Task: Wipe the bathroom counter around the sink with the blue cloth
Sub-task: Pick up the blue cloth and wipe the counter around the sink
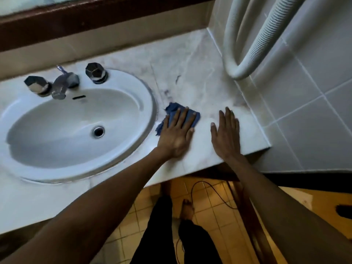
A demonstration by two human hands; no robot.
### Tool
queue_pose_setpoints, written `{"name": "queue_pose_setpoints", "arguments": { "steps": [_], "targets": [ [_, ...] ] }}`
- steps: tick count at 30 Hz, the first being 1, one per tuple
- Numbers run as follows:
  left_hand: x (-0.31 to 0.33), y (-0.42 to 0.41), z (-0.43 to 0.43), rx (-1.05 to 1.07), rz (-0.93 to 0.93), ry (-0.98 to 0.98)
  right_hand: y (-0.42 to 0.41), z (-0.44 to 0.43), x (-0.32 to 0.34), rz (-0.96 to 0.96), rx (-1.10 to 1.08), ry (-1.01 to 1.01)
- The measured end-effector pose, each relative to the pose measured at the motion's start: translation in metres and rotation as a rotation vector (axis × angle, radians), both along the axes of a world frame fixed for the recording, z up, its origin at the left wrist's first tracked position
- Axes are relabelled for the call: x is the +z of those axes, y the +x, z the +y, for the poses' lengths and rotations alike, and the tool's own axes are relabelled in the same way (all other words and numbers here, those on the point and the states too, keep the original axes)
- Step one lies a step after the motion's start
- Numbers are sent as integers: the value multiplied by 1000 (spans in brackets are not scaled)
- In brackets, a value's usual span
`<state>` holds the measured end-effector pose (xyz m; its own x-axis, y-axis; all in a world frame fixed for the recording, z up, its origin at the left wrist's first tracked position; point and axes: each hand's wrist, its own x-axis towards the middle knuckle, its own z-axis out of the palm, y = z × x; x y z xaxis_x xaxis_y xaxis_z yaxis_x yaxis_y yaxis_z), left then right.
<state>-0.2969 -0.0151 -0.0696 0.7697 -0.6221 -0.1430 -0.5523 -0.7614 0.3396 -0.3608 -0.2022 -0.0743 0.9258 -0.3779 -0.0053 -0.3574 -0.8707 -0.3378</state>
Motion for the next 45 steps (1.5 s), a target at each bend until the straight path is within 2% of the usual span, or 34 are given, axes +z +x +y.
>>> {"name": "queue_pose_setpoints", "arguments": {
  "steps": [6,11,18,21,23,28,30,33,35,37,40,41,43,45],
  "targets": [
    [1,-82,57,-4,3,84,-7,18,6,35,57,48],
    [5,-116,122,54,42,123,13,63,28,-6,180,171],
    [16,-142,230,183,39,158,53,173,64,-97,485,303],
    [14,-155,283,259,45,145,59,224,68,-78,620,336],
    [10,-164,328,376,34,171,61,255,68,-37,692,325],
    [14,-149,452,893,140,111,58,320,64,126,793,256],
    [14,-143,456,1038,137,69,54,344,62,185,811,256],
    [13,-143,401,1163,72,-17,49,374,60,236,794,279],
    [11,-154,361,1081,66,-48,47,393,59,249,771,309],
    [5,-168,352,903,52,-30,48,412,59,240,751,342],
    [-1,-173,411,585,-11,1,53,441,59,240,753,361],
    [-3,-170,440,548,-34,14,54,450,59,247,757,367],
    [-2,-156,501,649,-42,41,55,468,58,262,762,378],
    [5,-140,545,865,20,32,54,484,56,274,757,389]
  ]
}}
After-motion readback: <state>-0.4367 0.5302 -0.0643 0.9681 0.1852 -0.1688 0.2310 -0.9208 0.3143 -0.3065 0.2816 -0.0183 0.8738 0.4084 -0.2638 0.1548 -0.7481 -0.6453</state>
